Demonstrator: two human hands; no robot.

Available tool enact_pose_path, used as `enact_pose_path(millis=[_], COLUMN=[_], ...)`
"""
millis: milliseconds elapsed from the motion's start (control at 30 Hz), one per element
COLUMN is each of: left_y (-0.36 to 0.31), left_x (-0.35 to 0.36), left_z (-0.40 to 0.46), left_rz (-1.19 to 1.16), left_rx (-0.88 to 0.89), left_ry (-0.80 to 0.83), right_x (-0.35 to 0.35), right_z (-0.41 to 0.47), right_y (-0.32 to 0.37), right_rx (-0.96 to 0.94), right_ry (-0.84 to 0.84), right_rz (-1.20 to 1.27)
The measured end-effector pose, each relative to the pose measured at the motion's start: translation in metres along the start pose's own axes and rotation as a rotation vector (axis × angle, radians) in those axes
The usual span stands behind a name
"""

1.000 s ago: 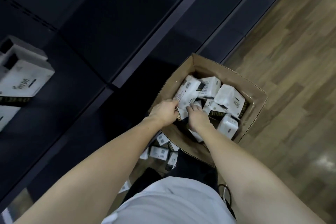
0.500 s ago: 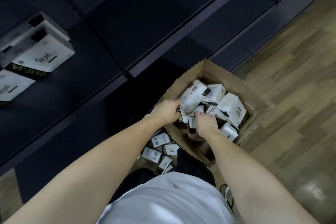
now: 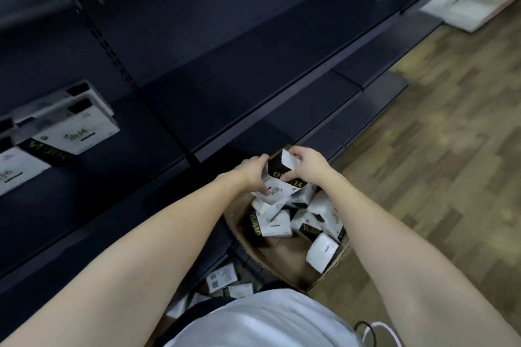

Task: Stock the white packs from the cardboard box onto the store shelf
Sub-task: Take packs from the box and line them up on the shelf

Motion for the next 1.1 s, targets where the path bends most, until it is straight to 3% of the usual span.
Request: enact_pose_path(millis=[167,367,533,800,967,1100], left_y=[-0.018,-0.019,0.002,0.103,0.172,0.222], left_x=[-0.041,-0.074,-0.119,-0.161,-0.172,-0.167], left_z=[-0.005,-0.028,-0.064,-0.15,-0.222,-0.276], left_rz=[-0.104,-0.273,-0.45,-0.681,-0.766,-0.912], left_rx=[0.089,0.104,0.067,-0.109,-0.183,-0.232], left_ry=[-0.108,-0.24,-0.384,-0.467,-0.607,-0.683], right_x=[-0.042,-0.06,-0.061,0.018,0.085,0.141], right_z=[-0.01,-0.017,-0.008,-0.002,-0.01,-0.038], right_y=[0.029,0.063,0.094,0.174,0.243,0.305], right_rx=[-0.085,-0.13,-0.112,-0.144,-0.242,-0.31], right_ry=[0.058,0.152,0.132,0.236,0.289,0.418], right_rz=[0.149,0.234,0.253,0.301,0.275,0.239])
Point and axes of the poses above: each hand's wrist, its own z-axis towards the middle knuckle, its own x-axis out of the palm, y = z × x, the point moved 5 cm from there along z, towards the middle knuckle, and after that the axes turned 3 degrees about x, right-handed, at the moved point
